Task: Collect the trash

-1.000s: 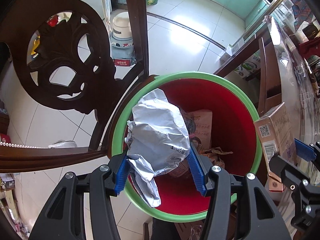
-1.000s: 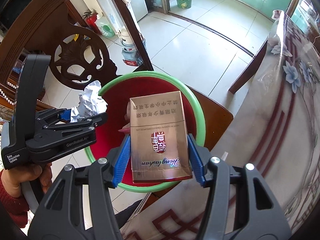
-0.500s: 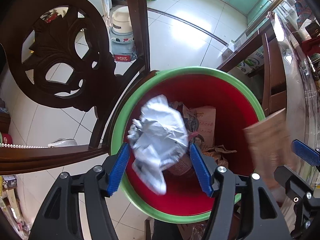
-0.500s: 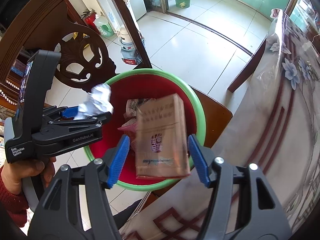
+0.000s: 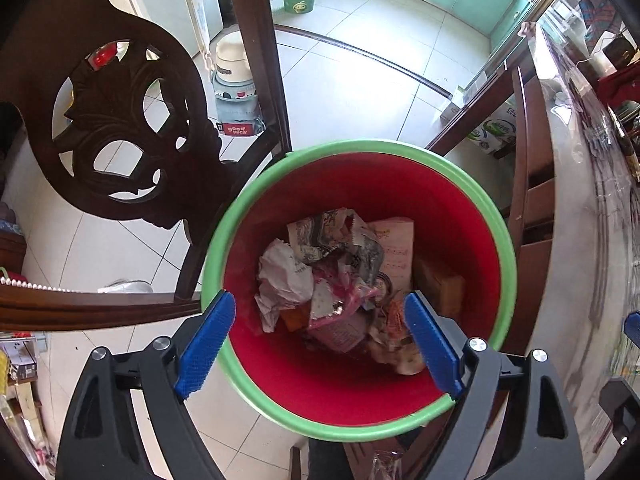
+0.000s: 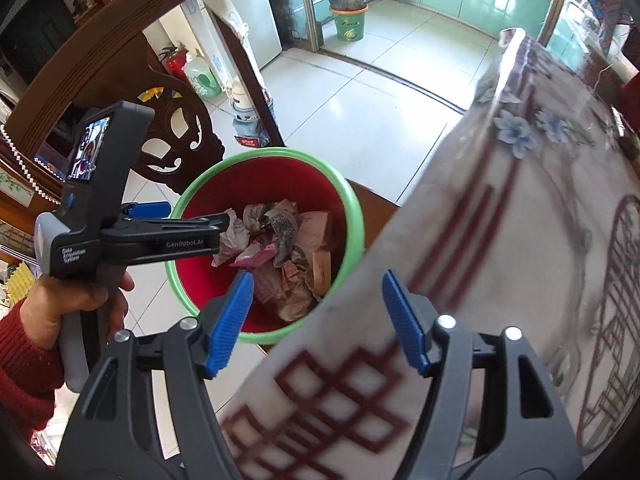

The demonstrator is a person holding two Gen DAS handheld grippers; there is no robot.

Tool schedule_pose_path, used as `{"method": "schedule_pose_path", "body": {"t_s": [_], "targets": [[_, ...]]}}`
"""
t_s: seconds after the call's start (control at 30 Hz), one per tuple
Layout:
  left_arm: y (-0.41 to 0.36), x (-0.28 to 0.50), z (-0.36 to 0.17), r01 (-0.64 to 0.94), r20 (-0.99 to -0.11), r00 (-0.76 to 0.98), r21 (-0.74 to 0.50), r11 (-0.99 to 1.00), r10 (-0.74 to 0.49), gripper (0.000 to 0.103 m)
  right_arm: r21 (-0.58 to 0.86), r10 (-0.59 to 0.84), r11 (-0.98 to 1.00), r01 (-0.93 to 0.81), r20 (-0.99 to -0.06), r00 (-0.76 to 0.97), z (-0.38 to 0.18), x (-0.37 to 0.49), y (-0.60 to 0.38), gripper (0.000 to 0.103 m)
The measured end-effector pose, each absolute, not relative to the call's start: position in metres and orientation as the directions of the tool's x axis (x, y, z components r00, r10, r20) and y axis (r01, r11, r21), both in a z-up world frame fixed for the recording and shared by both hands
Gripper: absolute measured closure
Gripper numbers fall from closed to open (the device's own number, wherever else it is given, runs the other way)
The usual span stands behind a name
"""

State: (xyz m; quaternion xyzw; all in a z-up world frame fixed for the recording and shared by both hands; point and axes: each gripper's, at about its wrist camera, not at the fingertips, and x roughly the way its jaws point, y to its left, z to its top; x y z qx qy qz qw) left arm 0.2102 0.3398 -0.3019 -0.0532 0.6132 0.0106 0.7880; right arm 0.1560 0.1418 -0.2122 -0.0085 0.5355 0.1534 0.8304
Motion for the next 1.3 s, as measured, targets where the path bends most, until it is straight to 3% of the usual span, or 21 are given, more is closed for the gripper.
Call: {"method": "schedule_pose_path", "body": {"t_s": [0.17,0.23,0.3,0.4,0.5,0.63,0.73,0.87,1.1,1.3], "targets": [[0.304,0.181,-0.240,-0.060,-0.914,0.403,-0.077,0.995,-0.046,0.020,0.147,0.246,0.961,-0.235,-0.844,0.477,-0.180,0.123,0.093,0.031],[0.285,0.166,-0.207,-0.051,-0.871,0.487,-0.099,0.994,-0.062,0.015,0.142,0.242,0.965,-0.219,-0.801,0.548,-0.161,0.106,0.069,0.030],[0.261,0.146,-0.167,-0.044,-0.803,0.591,-0.129,0.991,-0.078,0.008,0.134,0.218,0.975,-0.176,-0.730,0.648,-0.134,0.083,0.036,0.019],[0.219,0.116,-0.110,-0.016,-0.680,0.725,-0.168,0.986,-0.104,0.008,0.114,0.157,0.987,-0.110,-0.591,0.791,-0.092,0.045,-0.013,0.004],[0.178,0.091,-0.067,0.022,-0.567,0.815,-0.175,0.984,-0.119,0.008,0.093,0.105,0.993,-0.070,-0.464,0.880,-0.059,0.011,-0.060,0.005],[0.125,0.053,-0.025,0.033,-0.413,0.906,-0.148,0.989,-0.092,0.008,0.078,0.061,0.996,-0.033,-0.382,0.922,-0.034,-0.020,-0.108,0.005],[0.091,0.036,-0.004,0.069,-0.359,0.926,-0.135,0.988,-0.114,0.008,0.106,0.013,0.994,0.020,-0.297,0.955,-0.023,-0.045,-0.143,0.005],[0.058,0.016,0.013,0.111,-0.325,0.932,-0.161,0.981,-0.159,0.008,0.099,-0.174,0.977,0.190,-0.152,0.973,-0.015,-0.080,-0.174,0.004],[0.032,-0.008,0.030,0.058,-0.288,0.955,-0.073,0.996,-0.077,0.008,0.138,-0.190,0.967,0.215,-0.177,0.966,-0.014,-0.099,-0.201,0.004],[0.023,-0.020,0.040,0.038,-0.280,0.958,-0.071,0.997,-0.057,0.008,0.139,-0.164,0.972,0.191,-0.188,0.968,-0.013,-0.104,-0.199,0.004]]}}
